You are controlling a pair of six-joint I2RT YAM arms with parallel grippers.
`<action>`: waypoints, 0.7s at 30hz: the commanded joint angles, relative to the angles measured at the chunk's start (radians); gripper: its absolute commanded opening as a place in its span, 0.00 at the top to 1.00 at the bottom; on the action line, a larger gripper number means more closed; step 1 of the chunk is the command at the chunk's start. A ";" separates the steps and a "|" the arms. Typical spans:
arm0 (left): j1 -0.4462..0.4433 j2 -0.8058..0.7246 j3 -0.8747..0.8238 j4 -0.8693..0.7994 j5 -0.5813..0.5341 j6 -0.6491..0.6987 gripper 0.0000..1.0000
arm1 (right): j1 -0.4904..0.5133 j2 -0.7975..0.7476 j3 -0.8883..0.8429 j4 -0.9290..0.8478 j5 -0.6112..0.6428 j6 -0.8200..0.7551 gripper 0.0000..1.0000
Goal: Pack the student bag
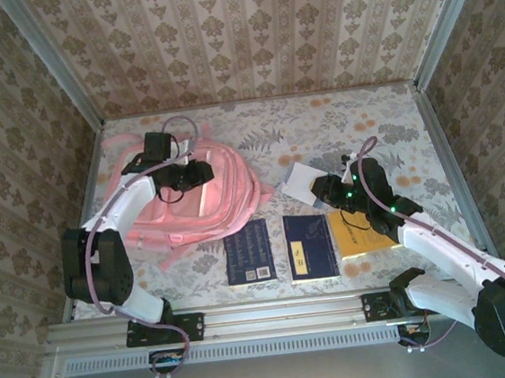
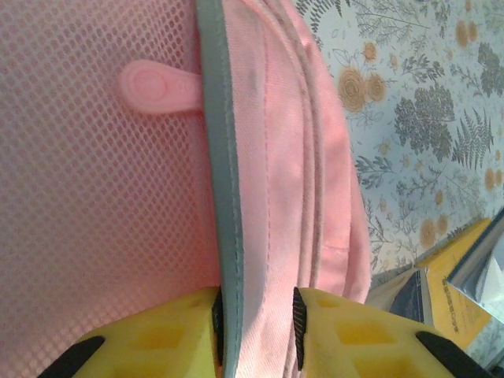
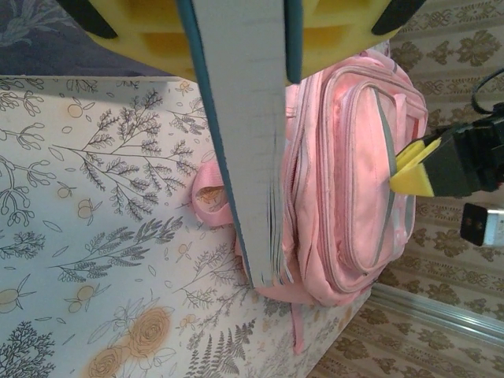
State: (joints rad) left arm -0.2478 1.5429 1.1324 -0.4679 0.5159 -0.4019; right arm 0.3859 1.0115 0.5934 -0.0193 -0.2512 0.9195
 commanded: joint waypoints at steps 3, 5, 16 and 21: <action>-0.022 -0.040 0.008 -0.037 0.029 0.027 0.70 | -0.005 0.018 0.019 0.076 -0.039 0.011 1.00; -0.023 -0.034 -0.010 -0.012 0.061 0.008 0.70 | -0.005 0.020 0.017 0.078 -0.040 0.013 1.00; -0.015 0.008 -0.031 -0.037 0.033 0.006 0.68 | -0.005 0.020 0.012 0.075 -0.049 0.012 1.00; -0.010 0.027 -0.006 -0.067 -0.025 0.029 0.68 | -0.005 0.024 0.009 0.083 -0.053 0.016 1.00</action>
State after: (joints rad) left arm -0.2607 1.5459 1.1034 -0.4911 0.5217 -0.3988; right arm 0.3859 1.0355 0.5934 0.0025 -0.2775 0.9230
